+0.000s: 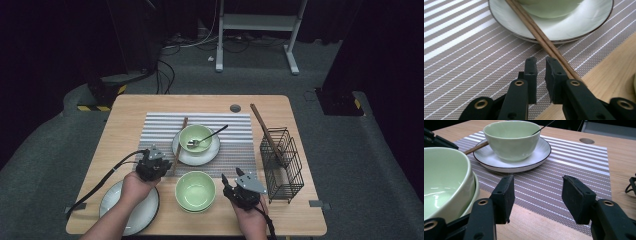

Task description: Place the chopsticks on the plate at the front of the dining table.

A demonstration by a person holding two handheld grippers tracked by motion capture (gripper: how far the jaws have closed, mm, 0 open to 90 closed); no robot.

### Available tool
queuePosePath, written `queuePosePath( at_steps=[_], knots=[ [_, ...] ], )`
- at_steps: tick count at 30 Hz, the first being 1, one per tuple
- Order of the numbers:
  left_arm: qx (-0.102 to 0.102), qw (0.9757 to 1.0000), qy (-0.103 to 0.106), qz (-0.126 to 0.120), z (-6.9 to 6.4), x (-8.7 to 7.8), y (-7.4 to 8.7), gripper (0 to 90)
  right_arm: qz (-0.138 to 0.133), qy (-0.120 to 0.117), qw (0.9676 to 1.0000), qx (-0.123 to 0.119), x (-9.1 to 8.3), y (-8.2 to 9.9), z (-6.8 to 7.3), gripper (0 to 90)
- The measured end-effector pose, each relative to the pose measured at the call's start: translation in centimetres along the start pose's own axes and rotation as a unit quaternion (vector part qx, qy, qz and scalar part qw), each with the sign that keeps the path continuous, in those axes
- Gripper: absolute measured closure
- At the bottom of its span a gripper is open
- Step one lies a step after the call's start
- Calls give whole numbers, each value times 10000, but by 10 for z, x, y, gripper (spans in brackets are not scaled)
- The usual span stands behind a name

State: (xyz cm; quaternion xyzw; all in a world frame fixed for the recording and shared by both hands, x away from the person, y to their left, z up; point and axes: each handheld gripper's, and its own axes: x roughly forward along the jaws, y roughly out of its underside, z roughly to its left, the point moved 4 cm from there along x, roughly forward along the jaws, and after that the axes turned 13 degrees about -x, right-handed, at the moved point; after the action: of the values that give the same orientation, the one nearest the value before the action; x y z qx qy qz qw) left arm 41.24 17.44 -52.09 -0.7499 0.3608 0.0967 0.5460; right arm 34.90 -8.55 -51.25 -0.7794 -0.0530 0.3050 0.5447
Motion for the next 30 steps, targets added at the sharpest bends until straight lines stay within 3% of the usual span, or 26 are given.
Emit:
queuePosePath(
  at_steps=[9,30],
  knots=[
    [-124,9999,99,25,-4,2,2,791,6,5,10000,-8,0,0,0,433],
    [-22,9998,177,134,-8,4,5,792,9,1,10000,-9,1,0,0,433]
  ],
)
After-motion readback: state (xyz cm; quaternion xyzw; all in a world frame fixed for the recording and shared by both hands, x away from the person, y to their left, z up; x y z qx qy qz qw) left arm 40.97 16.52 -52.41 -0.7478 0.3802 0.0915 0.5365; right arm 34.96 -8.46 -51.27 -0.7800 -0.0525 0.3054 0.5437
